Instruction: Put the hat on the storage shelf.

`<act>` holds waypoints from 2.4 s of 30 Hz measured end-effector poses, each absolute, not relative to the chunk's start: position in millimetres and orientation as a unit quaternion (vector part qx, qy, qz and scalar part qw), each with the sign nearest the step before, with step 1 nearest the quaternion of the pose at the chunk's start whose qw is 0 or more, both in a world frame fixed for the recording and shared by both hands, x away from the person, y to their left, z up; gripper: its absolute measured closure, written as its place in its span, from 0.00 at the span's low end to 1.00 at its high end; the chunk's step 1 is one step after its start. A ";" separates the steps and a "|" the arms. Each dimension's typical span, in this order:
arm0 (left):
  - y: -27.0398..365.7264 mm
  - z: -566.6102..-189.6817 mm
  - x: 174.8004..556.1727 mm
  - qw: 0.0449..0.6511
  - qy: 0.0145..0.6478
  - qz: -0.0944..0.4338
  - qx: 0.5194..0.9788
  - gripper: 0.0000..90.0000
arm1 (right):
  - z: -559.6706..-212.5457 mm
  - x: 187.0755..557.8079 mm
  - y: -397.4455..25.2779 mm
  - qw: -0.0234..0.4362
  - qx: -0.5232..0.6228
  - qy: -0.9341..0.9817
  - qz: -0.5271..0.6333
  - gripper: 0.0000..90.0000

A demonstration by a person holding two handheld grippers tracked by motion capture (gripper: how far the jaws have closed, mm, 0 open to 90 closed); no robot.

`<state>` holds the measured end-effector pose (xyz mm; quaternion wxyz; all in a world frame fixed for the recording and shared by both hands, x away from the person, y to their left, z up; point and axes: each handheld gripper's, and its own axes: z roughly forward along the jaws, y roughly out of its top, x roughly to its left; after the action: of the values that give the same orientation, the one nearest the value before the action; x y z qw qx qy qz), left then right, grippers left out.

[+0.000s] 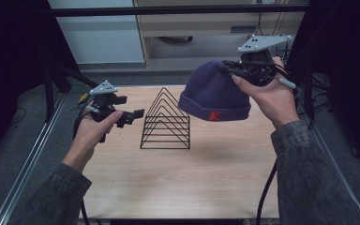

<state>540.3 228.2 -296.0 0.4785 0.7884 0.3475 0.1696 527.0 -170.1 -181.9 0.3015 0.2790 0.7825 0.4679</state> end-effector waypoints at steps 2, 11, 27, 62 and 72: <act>226.0 -293.7 543.1 0.481 0.347 0.169 0.787 0.09 | -176.7 530.2 -166.3 0.302 0.277 0.782 0.470 0.89; 211.6 -288.6 550.1 0.481 0.329 0.173 0.794 0.09 | -170.3 544.8 -140.0 0.294 0.269 0.780 0.482 0.89; 206.8 -291.8 556.6 0.506 0.313 0.167 0.786 0.08 | -178.2 563.0 -98.7 0.268 0.256 0.778 0.508 0.89; 197.5 -304.2 565.4 0.456 0.314 0.184 0.812 0.63 | -187.1 571.3 -61.2 0.245 0.247 0.793 0.500 0.88; 206.4 -313.4 569.9 0.446 0.324 0.192 0.812 0.62 | -201.5 579.9 -50.1 0.237 0.254 0.800 0.488 0.88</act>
<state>569.9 206.4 -313.4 0.4459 0.8120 0.3244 0.1915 579.9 -50.1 -201.5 0.2372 0.2542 0.8003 0.4885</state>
